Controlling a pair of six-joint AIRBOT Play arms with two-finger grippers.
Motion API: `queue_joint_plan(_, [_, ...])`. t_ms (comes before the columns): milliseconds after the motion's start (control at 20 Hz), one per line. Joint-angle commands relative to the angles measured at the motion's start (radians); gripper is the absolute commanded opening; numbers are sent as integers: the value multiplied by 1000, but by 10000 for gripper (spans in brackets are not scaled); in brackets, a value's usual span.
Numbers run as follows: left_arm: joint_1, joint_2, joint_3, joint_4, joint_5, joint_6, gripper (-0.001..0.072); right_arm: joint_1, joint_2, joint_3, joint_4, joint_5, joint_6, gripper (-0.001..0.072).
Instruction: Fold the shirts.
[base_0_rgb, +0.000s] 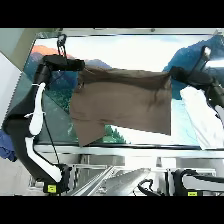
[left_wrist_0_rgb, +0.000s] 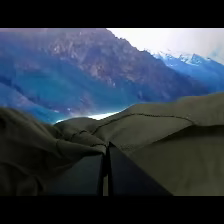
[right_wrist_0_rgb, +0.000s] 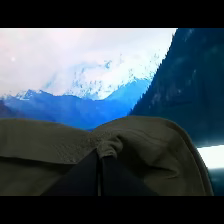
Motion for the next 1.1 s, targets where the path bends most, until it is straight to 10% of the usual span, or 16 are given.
queue_joint_plan(0, [2, -114, 132, 0, 112, -69, 31, -1, -58, 16, 2, 8, 0, 101])
queue_joint_plan(50, [13, -119, 171, -1, 161, -101, 292, -17, -40, 16, 2, -24, 2, 326])
queue_joint_plan(100, [25, -118, 217, 0, 221, -129, 716, -43, -14, 16, 2, -74, 2, 462])
queue_joint_plan(500, [324, 140, -27, 9, 544, -154, 693, -358, 233, -58, -175, -652, 2, 459])
queue_joint_plan(1050, [397, 108, -552, -181, 546, 3, 692, -423, 237, -378, -175, -827, -3, 459])
